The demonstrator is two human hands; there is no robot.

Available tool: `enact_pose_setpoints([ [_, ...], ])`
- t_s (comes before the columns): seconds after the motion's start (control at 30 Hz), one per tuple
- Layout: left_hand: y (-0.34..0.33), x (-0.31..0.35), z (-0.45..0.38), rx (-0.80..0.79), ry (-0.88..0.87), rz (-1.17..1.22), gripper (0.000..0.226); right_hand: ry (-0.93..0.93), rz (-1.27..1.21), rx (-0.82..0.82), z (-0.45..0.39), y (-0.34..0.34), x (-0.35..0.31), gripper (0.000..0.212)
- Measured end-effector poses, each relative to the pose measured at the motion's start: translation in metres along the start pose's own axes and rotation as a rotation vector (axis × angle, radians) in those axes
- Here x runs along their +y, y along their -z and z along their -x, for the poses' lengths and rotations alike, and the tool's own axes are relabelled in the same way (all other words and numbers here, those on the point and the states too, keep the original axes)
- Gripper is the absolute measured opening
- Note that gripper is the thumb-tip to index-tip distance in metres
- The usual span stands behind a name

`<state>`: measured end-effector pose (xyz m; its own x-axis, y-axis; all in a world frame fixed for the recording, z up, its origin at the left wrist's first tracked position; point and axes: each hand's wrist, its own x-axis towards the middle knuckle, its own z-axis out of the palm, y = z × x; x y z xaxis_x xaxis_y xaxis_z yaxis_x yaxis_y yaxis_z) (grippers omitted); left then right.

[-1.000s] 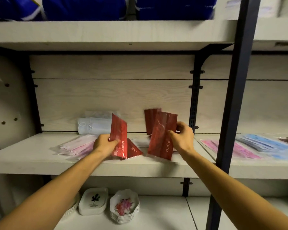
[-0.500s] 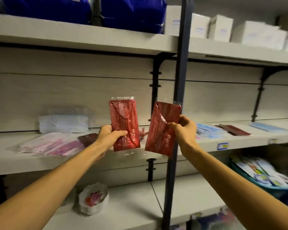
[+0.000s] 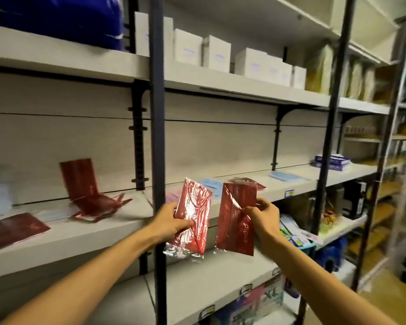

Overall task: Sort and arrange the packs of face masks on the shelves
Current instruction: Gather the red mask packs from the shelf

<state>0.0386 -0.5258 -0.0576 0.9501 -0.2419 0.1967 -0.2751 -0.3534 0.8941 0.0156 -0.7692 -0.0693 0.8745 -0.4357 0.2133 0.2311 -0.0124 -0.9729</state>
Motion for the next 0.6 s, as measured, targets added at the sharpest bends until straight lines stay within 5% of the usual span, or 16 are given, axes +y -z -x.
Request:
enact_pose_setpoints([
  [0.3,-0.105,0.019,-0.13,0.038,0.083,-0.032,0.021,-0.099,0.027,0.036,-0.138,0.101,0.041,0.026],
  [0.6,-0.174,0.026,-0.242,0.248,0.215,0.015,0.013,-0.221,-0.047,-0.023,-0.268,0.152,0.061,0.016],
])
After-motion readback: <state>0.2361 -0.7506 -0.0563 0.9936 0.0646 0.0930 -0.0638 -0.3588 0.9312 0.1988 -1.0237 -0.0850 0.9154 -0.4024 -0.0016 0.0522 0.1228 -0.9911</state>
